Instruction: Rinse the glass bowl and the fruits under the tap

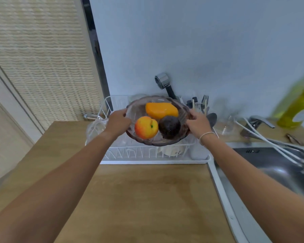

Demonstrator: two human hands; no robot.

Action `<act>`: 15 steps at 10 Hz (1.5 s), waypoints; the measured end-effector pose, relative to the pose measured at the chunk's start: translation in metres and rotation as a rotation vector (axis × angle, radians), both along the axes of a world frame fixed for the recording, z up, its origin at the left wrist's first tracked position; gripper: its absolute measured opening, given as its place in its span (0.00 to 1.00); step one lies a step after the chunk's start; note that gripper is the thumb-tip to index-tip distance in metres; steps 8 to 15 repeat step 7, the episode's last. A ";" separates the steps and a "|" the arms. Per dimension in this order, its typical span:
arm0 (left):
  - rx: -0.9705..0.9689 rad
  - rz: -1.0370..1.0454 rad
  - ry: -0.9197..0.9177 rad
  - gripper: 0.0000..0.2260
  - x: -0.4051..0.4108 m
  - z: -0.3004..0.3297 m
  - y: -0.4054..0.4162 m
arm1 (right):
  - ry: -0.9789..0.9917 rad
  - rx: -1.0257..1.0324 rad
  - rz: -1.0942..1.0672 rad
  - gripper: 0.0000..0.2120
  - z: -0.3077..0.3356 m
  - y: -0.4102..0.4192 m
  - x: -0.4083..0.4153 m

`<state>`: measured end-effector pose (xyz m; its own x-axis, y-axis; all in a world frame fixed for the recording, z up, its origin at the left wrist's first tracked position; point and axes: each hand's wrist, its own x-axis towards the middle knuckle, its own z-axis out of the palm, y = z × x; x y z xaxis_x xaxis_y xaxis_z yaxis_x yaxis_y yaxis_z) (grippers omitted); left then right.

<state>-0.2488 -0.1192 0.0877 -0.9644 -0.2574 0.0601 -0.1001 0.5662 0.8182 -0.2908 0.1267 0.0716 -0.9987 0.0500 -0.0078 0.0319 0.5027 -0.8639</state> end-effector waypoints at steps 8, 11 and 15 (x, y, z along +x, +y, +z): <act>-0.097 0.123 0.117 0.18 0.065 0.013 0.029 | 0.125 -0.016 0.049 0.25 0.012 0.024 0.077; -0.097 0.123 0.117 0.18 0.065 0.013 0.029 | 0.125 -0.016 0.049 0.25 0.012 0.024 0.077; -0.097 0.123 0.117 0.18 0.065 0.013 0.029 | 0.125 -0.016 0.049 0.25 0.012 0.024 0.077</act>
